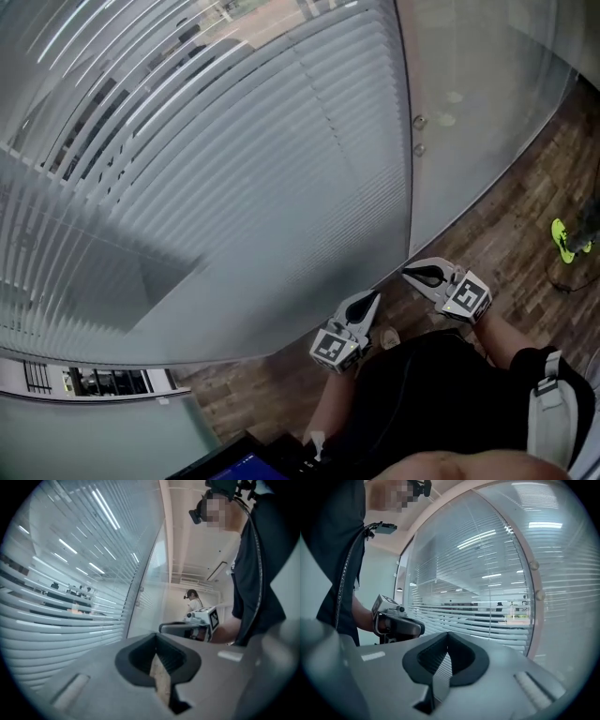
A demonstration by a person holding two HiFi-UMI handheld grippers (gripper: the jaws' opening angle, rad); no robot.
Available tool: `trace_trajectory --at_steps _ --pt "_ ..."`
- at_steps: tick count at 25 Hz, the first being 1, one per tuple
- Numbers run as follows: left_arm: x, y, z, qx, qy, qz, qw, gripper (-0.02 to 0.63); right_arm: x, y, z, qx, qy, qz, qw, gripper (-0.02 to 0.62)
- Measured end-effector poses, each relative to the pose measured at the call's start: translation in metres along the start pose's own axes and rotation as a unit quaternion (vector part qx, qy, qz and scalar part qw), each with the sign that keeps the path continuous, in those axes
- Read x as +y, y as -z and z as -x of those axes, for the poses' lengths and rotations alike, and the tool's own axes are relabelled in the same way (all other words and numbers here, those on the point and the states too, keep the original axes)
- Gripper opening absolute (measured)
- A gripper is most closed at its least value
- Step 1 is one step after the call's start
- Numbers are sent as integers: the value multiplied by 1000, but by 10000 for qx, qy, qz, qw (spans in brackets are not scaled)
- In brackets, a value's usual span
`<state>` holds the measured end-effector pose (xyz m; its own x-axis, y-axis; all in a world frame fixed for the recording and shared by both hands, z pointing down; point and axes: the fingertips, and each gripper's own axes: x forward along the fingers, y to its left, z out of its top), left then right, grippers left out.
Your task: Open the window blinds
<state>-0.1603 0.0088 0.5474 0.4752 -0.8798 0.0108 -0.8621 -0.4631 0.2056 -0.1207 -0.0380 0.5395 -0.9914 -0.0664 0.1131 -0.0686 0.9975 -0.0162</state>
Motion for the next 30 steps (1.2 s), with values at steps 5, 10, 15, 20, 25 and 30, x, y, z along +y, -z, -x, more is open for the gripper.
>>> trace_trajectory --at_steps 5,10,15,20,25,30 --pt "-47 4 -26 76 135 -98 9998 2 2 5 54 48 46 -105 9999 5" --pt "-92 18 -58 232 269 -29 9994 2 -4 9 103 -25 133 -202 9997 5" --pt "-148 30 -74 408 505 -103 9978 2 11 23 147 -120 176 -301 9993 5" --pt "-163 38 -75 233 445 -86 9987 2 21 30 167 -124 173 -322 9993 5" --pt "-172 29 -69 238 378 -33 9990 2 22 21 176 -94 289 -210 9993 5" --pt "-179 29 -67 246 337 -155 9990 2 27 30 182 -14 282 -97 9996 5"
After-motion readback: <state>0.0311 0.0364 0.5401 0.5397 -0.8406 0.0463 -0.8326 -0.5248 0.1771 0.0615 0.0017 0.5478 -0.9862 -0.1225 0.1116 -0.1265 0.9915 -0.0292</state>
